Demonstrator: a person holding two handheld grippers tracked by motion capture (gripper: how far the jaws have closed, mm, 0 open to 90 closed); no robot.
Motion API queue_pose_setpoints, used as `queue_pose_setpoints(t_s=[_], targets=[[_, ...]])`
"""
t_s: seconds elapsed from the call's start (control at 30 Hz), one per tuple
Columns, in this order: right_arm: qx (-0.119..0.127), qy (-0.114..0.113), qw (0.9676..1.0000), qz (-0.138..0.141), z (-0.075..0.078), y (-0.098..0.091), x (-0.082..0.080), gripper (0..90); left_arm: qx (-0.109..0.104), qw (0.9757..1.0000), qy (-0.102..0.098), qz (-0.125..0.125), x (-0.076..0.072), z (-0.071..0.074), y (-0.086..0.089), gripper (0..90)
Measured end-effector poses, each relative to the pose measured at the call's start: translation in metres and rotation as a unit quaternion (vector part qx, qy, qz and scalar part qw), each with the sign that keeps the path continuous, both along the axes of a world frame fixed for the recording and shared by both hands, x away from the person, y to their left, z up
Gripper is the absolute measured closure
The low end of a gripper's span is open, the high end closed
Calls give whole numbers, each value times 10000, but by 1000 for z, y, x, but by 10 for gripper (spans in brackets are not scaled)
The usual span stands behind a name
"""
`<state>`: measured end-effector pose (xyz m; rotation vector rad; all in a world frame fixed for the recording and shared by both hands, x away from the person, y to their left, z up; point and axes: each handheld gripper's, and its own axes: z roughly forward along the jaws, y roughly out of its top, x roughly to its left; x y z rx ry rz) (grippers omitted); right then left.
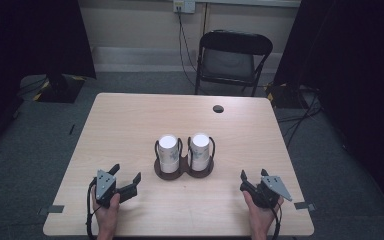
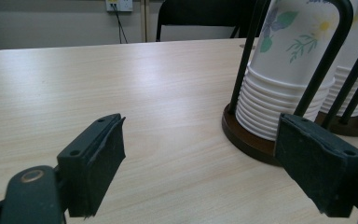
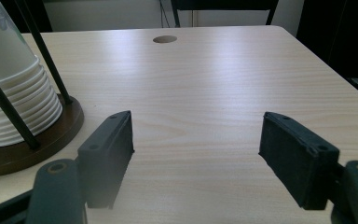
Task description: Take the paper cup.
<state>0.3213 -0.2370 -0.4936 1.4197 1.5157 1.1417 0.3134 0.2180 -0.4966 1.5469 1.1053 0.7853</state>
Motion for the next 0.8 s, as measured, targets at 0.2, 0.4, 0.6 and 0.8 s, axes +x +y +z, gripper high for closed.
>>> queue_pose_setpoints(t_s=[0.2,0.4,0.6,0.8], targets=[[-1,53,10000,29,0,0,1,259,-41,9999,39,88,1,0,1,156],[13,185,9990,395,0,1,3,314,-30,9999,52,162,1,0,0,156],[118,202,9971,725,4,4,1,344,45,9998,16,177,0,0,-1,156],[203,48,9943,1047,15,13,0,337,62,9997,21,238,0,0,-2,156]])
